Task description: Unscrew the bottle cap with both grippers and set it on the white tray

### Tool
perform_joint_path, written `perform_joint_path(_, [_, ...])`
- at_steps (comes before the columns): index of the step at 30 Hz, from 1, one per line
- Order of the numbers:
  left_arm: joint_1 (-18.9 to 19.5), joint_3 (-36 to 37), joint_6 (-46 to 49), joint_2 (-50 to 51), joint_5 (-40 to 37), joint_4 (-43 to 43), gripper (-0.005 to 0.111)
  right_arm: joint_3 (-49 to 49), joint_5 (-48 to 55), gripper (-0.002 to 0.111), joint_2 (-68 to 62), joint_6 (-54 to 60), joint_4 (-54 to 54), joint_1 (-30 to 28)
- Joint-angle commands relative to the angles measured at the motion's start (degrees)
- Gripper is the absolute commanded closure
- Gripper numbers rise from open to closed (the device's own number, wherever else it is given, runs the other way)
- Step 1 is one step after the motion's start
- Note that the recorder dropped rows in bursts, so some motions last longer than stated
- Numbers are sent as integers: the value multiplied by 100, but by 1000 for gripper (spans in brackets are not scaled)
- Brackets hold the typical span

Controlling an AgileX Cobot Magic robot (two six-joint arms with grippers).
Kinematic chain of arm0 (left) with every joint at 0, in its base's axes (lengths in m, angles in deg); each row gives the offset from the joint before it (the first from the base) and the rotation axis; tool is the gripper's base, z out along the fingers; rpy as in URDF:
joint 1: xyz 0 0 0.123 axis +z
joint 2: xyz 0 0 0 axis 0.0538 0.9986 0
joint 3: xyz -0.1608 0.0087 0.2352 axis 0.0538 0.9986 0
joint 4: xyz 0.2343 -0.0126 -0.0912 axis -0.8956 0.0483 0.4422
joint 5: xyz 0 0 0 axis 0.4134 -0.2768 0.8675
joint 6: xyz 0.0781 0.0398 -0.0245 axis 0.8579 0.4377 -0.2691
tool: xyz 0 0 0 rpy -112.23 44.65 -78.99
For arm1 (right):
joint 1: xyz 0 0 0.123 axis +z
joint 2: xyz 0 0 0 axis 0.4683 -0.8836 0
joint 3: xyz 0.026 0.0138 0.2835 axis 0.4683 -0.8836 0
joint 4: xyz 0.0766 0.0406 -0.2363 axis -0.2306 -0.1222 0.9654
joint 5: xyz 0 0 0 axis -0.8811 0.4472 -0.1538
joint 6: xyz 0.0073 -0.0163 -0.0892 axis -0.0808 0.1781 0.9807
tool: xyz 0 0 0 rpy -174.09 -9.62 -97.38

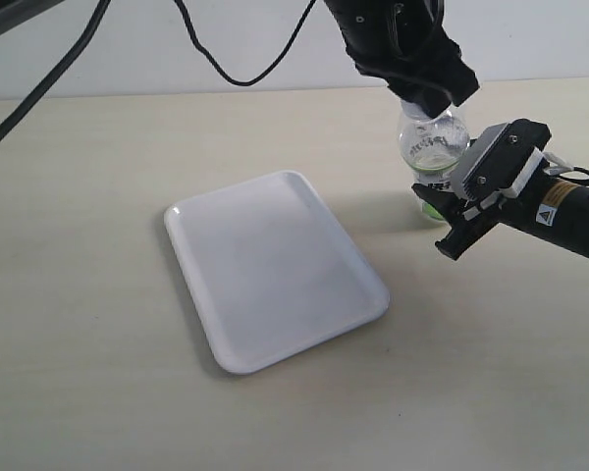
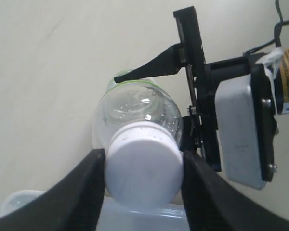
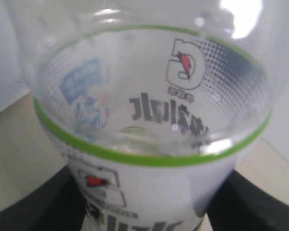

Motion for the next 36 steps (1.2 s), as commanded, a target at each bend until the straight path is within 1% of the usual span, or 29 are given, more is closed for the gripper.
perform_joint_path(1, [-69,-12,-950,-37,-187,213,107,-22,556,108,-75,-82,-29,-23])
perform_joint_path(10, [-69,-12,-1675,-37,-147,229,107,-22,556,108,-75,-204,-29,-23])
perform_joint_path(21, [-69,-12,-1464,-37,-114,229,106,-22,556,108,-75,-226,-6,-23])
perform_joint_path(23, [-69,-12,-1490,-37,-101,229,98,-22,556,108,-75,-237,-6,-23])
perform_joint_path(24, [-69,-12,-1502,-37,-85,229,91,-22,556,108,-75,-237,-6,-23])
perform_joint_path(27, [-69,-12,-1502,-37,-87,229,65,-22,556,108,-75,-237,-6,-23])
perform_joint_path(28, [-69,-12,-1502,-37,-42,229,50,-22,556,108,-75,-237,-6,-23])
perform_joint_path(30, [-69,-12,-1502,-37,50,240,39,-22,556,108,-75,-237,-6,-23])
perform_joint_path(33, [-69,-12,-1490,-37,176,240,38,-22,556,108,-75,-237,-6,-23])
perform_joint_path(36, [-69,-12,-1116,-169,234,174,38,-22,556,108,-75,-249,-6,-23])
